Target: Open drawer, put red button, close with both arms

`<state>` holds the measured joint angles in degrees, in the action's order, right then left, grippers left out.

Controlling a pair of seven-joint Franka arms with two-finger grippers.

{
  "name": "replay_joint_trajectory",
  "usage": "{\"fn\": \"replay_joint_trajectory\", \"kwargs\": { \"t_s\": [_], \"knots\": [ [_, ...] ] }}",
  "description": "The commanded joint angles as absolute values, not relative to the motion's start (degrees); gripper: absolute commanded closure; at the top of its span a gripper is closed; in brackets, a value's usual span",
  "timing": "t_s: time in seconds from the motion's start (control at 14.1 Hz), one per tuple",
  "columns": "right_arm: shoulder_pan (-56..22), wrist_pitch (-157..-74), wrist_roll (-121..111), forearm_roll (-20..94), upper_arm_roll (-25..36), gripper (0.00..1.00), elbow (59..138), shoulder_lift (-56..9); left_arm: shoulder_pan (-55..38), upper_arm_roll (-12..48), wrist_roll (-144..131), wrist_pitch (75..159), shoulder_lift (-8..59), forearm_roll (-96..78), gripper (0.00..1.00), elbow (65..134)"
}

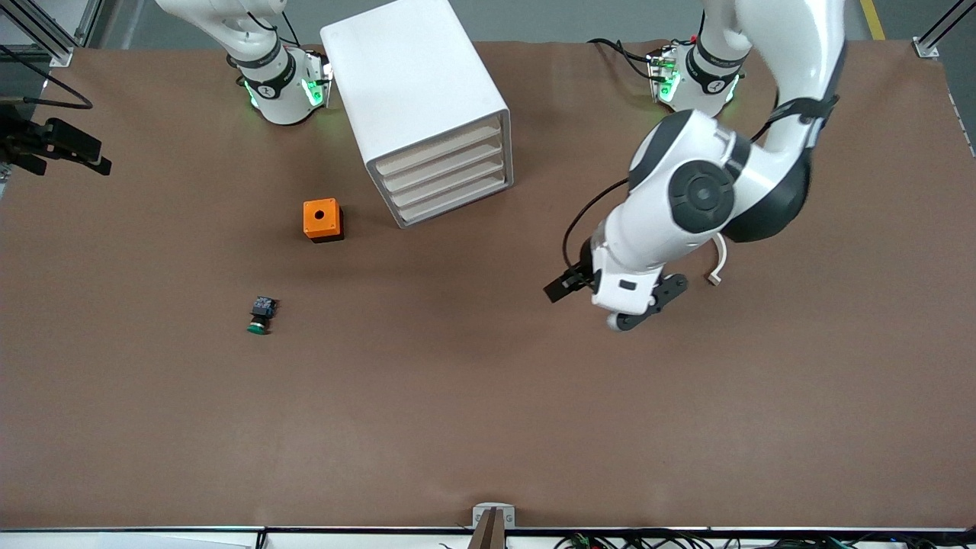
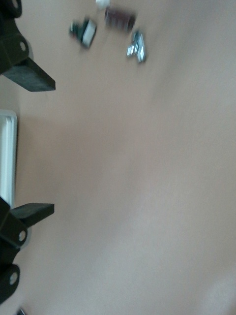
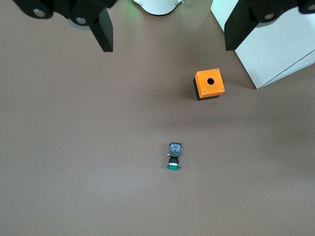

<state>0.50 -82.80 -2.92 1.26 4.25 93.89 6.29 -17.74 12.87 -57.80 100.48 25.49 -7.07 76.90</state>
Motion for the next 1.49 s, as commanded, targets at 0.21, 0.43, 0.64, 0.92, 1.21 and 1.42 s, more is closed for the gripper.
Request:
{"fn": "replay_joint_trajectory", "kwargs": {
  "t_s": [0.21, 0.43, 0.64, 0.92, 1.21, 1.42],
  "knots": [
    [0.35, -84.46, -4.22, 1.15, 3.87, 0.00, 93.78, 7.56, -8.54, 13.45, -37.30, 89.82, 11.72, -5.18, 0.00, 86.45],
    [0.26, -85.16, -4.22, 0.88, 3.78, 0.00, 93.69, 7.73, -3.01, 13.45, -27.80, 90.35, 3.98, -5.45, 0.00, 95.43],
    [-0.09, -85.35, -3.96, 0.70, 3.87, 0.00, 93.87, 7.91, 2.54, 13.45, -18.66, 90.35, 0.18, -5.89, 0.00, 99.40],
    [-0.97, -83.59, -3.52, 0.70, 4.04, 0.00, 93.95, 8.17, 1.95, 7.94, -10.13, 90.70, -3.15, -5.36, 0.00, 102.12],
    [-0.97, -83.41, -3.43, 0.79, 3.96, 0.00, 94.57, 9.23, 0.79, 2.29, -2.74, 93.69, -5.19, -3.53, 0.00, 102.84],
    [-0.88, -83.50, -3.43, 0.79, 3.96, 0.00, 94.57, 9.32, 0.97, 2.55, -2.72, 95.01, -3.96, -1.41, 0.00, 98.01]
  ]
}}
